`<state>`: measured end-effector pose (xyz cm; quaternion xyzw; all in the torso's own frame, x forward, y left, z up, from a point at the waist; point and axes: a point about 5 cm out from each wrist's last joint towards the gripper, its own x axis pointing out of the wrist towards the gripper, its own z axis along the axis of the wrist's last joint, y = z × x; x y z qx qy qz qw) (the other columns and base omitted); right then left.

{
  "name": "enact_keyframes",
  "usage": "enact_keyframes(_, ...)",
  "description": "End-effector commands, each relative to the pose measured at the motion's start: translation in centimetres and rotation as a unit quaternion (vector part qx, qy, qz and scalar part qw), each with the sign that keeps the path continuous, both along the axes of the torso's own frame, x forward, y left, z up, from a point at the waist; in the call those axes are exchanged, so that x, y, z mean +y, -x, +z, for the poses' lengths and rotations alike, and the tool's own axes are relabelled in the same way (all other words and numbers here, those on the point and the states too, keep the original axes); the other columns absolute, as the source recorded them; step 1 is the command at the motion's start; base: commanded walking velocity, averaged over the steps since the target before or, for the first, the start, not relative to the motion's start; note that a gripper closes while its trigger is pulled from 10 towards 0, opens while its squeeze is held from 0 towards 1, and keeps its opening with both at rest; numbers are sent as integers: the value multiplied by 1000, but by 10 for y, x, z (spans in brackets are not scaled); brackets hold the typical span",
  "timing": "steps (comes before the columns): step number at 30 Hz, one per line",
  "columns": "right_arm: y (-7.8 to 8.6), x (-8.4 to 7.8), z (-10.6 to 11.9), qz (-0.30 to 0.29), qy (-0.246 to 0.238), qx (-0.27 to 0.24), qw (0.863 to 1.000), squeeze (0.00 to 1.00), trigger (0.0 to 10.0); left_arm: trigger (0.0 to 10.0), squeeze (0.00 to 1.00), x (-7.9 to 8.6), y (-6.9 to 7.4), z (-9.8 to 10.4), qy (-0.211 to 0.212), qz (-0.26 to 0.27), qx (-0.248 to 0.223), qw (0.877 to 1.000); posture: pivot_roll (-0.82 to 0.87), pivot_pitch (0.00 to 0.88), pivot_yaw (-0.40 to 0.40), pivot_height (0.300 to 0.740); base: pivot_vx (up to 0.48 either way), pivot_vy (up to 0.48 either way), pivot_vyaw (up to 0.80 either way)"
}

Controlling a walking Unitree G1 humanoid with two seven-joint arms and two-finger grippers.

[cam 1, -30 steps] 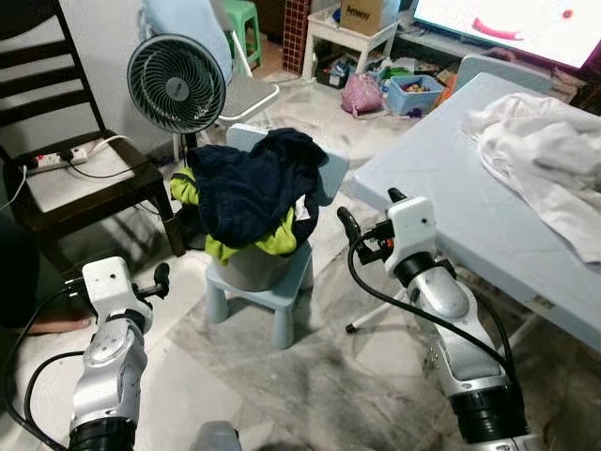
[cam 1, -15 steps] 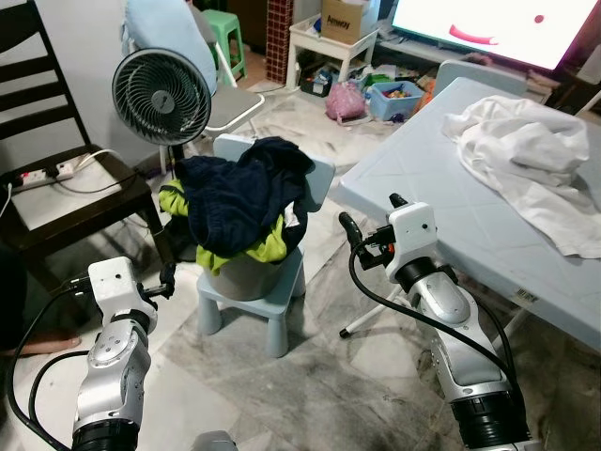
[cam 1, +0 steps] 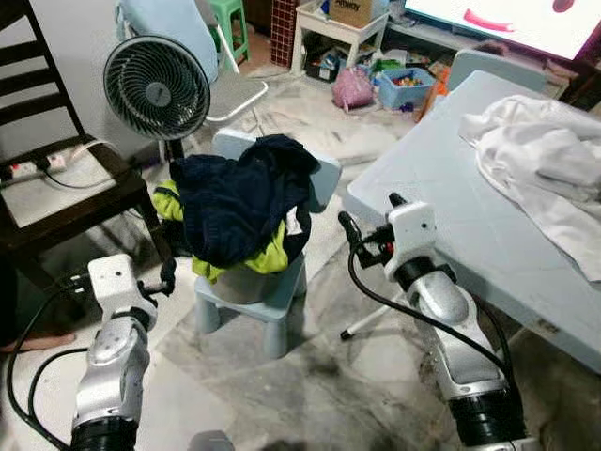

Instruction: Hang hanger

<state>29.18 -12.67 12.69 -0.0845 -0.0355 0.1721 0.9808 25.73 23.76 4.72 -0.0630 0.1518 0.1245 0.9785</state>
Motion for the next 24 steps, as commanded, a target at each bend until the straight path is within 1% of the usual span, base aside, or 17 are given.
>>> enact_keyframes(1, 1, -10, -1, -15, 5, 2, 1000, 0, 10000, 10000, 0, -10, -4, 0, 6, -13, 0, 1000, 31, 6, -77, 740, 349, 0, 0)
enact_keyframes(7, 1, -10, -2, -18, 7, 3, 1000, 0, 10000, 10000, 0, -11, -2, -1, 2, -14, 6, 1000, 34, 7, -74, 740, 344, 0, 0)
enact_keyframes(12, 1, -9, -2, -15, 7, 3, 1000, 0, 10000, 10000, 0, -10, -2, -1, 0, -4, 4, 1000, 35, 7, -74, 740, 0, 0, 0)
enact_keyframes(14, 1, -9, -3, -11, 11, 2, 1000, 0, 10000, 10000, 0, -7, -1, -4, -3, 8, 18, 1000, 40, 7, -76, 740, 0, 0, 0)
enact_keyframes(17, 2, -9, -3, -8, 15, 1, 1000, 0, 10000, 10000, 0, -7, 0, -5, 0, 12, 21, 1000, 45, 8, -80, 740, 0, 0, 658)
enact_keyframes(18, 2, -9, -4, -5, 13, 4, 1000, 0, 10000, 10000, 0, -8, 1, -3, 2, 5, 12, 1000, 59, 14, -95, 740, 0, 0, 600)
enact_keyframes(20, 1, -8, -4, -2, 12, 5, 1000, 0, 10000, 10000, 0, -8, 2, -2, 3, -1, 4, 1000, 61, 16, -100, 740, 0, 0, 563)
enact_keyframes(24, -1, -3, -3, 11, 14, 6, 1000, 0, 10000, 10000, 0, -9, 6, 1, -13, -7, -11, 1000, 65, 26, -119, 740, 0, 0, 0)
